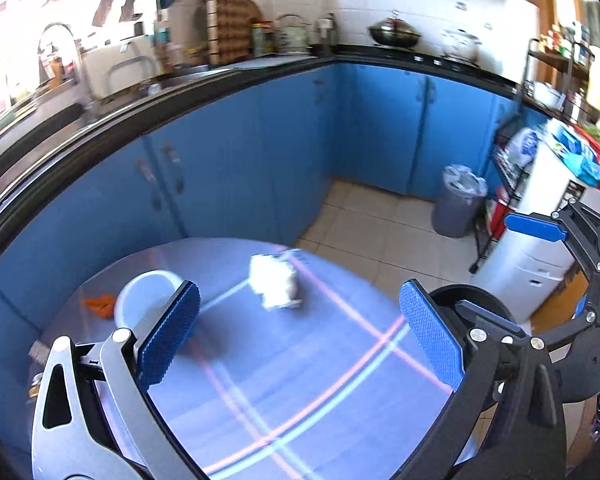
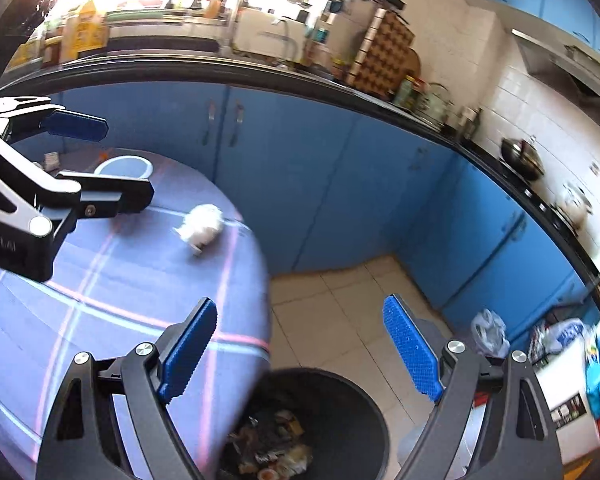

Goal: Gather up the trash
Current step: 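Move both open grippers back over the table, then grasp the white tissue with the right gripper while the left grasps the yellow wrapper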

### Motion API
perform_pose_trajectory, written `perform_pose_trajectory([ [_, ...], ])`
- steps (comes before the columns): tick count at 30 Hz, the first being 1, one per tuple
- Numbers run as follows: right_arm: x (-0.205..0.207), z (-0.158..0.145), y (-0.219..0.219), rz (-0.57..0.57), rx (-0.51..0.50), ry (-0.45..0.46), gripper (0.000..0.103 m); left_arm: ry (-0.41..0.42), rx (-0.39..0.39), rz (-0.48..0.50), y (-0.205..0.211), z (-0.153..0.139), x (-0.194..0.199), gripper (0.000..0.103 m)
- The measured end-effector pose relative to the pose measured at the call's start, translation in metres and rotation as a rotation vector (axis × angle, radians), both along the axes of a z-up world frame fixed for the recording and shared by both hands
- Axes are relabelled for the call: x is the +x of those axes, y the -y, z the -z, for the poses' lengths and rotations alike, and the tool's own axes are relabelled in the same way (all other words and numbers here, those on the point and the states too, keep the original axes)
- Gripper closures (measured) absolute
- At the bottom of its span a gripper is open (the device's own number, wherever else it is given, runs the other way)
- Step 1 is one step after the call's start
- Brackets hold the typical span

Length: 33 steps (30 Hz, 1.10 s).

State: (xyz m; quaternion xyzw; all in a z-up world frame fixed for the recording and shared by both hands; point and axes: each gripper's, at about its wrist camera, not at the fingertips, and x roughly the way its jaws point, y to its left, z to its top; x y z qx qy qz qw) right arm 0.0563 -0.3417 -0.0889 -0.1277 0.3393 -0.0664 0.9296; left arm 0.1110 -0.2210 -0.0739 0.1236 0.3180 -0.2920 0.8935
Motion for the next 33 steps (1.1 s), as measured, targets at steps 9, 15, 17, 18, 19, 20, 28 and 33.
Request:
perform_pose_trajectory([
  [9,0.031,-0.007,-0.057,-0.103,0.001,-0.004,0.020,-0.001,-0.010,-0.110,-0.076,-0.002,0.014,0.004],
  [15,0.049,-0.011,-0.090,-0.148,0.001,0.012,0.020,-0.004,-0.023,-0.169,-0.115,-0.003,0.020,0.004],
  [17,0.055,-0.010,-0.098,-0.160,-0.006,0.009,0.020,-0.004,-0.028,-0.191,-0.131,-0.003,0.023,0.004],
  [18,0.059,-0.009,-0.102,-0.163,-0.011,0.006,0.020,-0.003,-0.029,-0.200,-0.136,-0.002,0.024,0.004],
  [19,0.064,-0.007,-0.106,-0.163,-0.014,0.002,0.020,-0.002,-0.030,-0.213,-0.144,-0.002,0.025,0.004],
  [20,0.068,-0.005,-0.107,-0.159,-0.014,-0.002,0.020,-0.001,-0.030,-0.226,-0.152,-0.001,0.027,0.004],
  [28,0.115,0.029,-0.100,-0.084,0.016,-0.099,0.020,0.013,0.006,-0.341,-0.207,0.016,0.046,0.004],
  [33,0.141,0.054,-0.097,-0.060,0.020,-0.146,0.020,-0.022,0.030,-0.429,-0.248,0.046,0.067,0.004],
])
